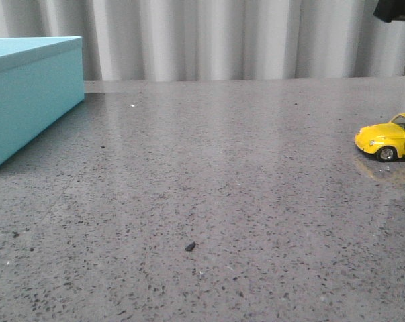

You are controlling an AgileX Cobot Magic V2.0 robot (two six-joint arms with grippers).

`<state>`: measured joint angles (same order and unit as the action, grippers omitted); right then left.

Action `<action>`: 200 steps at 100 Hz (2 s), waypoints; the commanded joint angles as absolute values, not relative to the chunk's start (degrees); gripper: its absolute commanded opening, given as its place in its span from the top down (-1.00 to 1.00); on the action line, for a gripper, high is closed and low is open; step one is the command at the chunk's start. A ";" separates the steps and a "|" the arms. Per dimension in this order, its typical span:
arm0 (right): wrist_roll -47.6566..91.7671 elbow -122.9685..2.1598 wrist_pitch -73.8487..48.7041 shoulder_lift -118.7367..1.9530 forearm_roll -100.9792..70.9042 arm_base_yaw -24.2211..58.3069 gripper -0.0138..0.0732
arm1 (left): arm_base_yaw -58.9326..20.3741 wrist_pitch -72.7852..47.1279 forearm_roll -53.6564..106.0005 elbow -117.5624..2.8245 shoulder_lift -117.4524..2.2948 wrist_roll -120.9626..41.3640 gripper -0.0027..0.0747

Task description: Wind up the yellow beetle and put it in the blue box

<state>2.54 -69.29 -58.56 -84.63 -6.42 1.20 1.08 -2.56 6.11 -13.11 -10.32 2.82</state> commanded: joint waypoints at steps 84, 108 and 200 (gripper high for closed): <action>1.48 -71.15 -58.42 -86.25 -4.88 1.10 0.78 | 0.74 2.12 6.20 -15.13 -11.29 3.46 0.99; -0.49 -71.04 -59.32 -87.69 0.00 1.10 0.78 | 0.74 2.22 6.20 -15.13 -11.29 3.46 0.99; -10.40 -71.15 -60.38 -86.50 16.89 -2.86 0.78 | 0.74 2.53 6.20 -15.13 -11.29 3.46 0.99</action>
